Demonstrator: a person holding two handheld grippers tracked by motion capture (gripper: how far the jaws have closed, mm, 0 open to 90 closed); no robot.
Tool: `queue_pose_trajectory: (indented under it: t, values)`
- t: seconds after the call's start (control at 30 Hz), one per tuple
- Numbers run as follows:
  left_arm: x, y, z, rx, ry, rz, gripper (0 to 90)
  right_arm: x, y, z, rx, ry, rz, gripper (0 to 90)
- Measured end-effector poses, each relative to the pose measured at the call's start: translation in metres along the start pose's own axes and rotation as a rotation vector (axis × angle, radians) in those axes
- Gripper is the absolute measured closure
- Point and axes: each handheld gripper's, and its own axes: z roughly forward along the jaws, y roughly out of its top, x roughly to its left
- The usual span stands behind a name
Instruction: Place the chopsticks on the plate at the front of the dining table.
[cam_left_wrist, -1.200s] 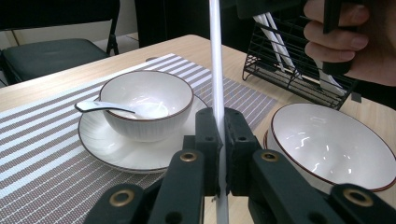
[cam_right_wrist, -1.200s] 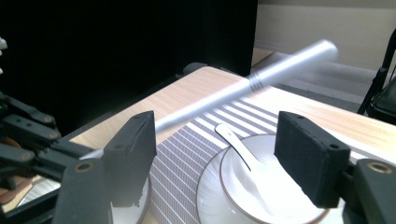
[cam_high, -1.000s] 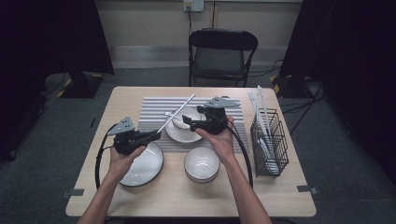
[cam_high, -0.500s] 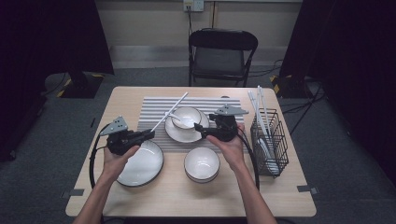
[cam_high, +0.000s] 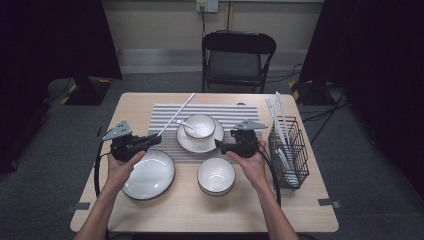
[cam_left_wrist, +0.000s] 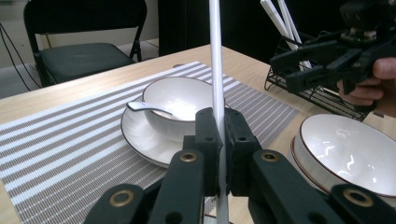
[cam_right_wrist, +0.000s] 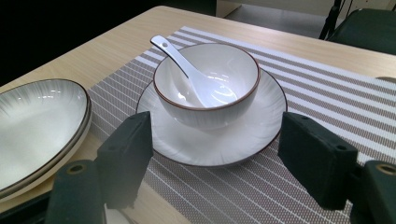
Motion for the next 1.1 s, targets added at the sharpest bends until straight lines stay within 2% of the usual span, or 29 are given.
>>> queue_pose_trajectory:
  t: [0.17, 0.3, 0.4, 0.47, 0.67, 0.7, 0.77, 0.9, 1.1]
  values:
    - [0.004, 0.008, 0.000, -0.005, 0.006, -0.001, 86.2, -0.008, -0.009, 0.006, 0.041, -0.024, 0.012, 26.1]
    - [0.005, 0.014, 0.001, -0.003, 0.013, 0.014, 86.2, -0.015, -0.021, 0.011, 0.074, -0.046, 0.022, 26.2]
    - [0.007, 0.018, 0.002, -0.012, 0.012, 0.001, 86.3, -0.018, -0.028, 0.012, 0.097, -0.058, 0.026, 26.2]
    - [0.009, 0.020, 0.003, -0.003, 0.021, 0.015, 86.3, -0.019, -0.031, 0.012, 0.108, -0.065, 0.030, 26.0]
    - [0.009, 0.032, 0.005, -0.013, 0.022, 0.012, 86.3, -0.025, -0.041, 0.014, 0.124, -0.083, 0.047, 24.9]
    - [0.010, 0.035, 0.006, -0.007, 0.026, 0.029, 86.3, -0.026, -0.042, 0.015, 0.125, -0.082, 0.046, 24.5]
    - [0.010, 0.039, 0.007, -0.008, 0.022, 0.033, 86.3, -0.028, -0.045, 0.016, 0.128, -0.083, 0.069, 23.4]
    - [0.014, 0.045, 0.012, -0.008, 0.022, 0.033, 86.3, -0.030, -0.047, 0.017, 0.138, -0.113, 0.061, 23.1]
    - [0.023, 0.052, 0.022, -0.001, 0.032, 0.025, 86.2, -0.032, -0.055, 0.023, 0.170, -0.131, 0.053, 22.9]
